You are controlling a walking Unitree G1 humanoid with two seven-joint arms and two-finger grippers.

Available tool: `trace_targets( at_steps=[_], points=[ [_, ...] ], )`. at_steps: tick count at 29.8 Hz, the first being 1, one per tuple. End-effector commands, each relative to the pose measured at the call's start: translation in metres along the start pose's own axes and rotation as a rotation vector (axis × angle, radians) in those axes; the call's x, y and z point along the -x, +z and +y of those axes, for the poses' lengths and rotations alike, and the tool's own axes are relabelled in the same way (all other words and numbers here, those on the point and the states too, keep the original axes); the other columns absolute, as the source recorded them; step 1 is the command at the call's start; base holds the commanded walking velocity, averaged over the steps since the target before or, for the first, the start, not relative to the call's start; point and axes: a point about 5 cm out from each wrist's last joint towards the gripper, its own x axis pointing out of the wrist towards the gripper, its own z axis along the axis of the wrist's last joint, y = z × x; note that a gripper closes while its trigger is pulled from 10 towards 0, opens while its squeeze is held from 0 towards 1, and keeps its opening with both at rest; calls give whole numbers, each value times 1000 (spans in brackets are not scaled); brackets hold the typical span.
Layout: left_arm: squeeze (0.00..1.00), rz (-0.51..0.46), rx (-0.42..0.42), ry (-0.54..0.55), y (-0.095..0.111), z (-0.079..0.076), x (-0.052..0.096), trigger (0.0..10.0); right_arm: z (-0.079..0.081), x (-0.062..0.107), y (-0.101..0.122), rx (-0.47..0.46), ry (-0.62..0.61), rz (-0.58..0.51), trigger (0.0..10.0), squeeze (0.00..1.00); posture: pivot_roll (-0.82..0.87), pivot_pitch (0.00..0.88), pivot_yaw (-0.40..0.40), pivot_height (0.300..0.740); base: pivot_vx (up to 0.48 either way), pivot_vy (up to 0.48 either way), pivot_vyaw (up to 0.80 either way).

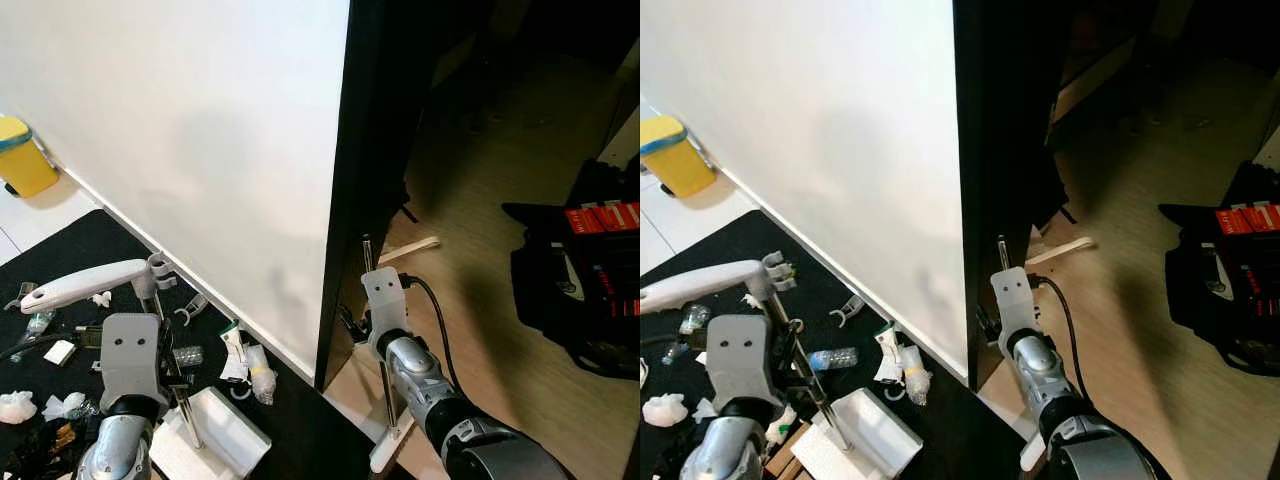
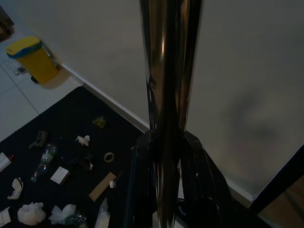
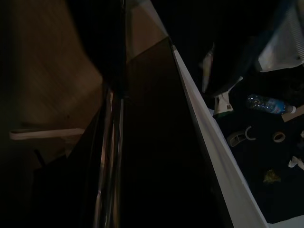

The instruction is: Sweep floor

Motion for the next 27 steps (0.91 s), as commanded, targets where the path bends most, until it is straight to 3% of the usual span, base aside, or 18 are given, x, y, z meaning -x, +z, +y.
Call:
trace_targets(
  at_steps=[1, 12, 19, 20, 27],
  points=[
    [0, -26, -42, 16, 7, 7, 2, 10000, 6, 3, -10, 9, 19, 38, 0, 0, 345, 340, 42, 740, 0, 0, 0],
    [0, -22, -32, 15, 5, 3, -3, 10000, 0, 3, -10, 14, 6, 39, 0, 0, 324, 316, 32, 740, 0, 0, 0],
    [0, -36, -18, 12, 3, -3, -15, 10000, -9, 1, -1, 8, -24, 13, 0, 0, 286, 280, 16, 740, 0, 0, 0],
    [0, -39, -18, 10, 3, -4, -16, 10000, -11, 1, 0, 5, -28, 7, 10000, 0, 278, 274, 13, 740, 0, 0, 0],
    [0, -47, -6, 0, 3, -10, -21, 10000, -15, 2, -1, 11, -31, 7, 10000, 0, 262, 270, 11, 740, 0, 0, 0]
  ],
)
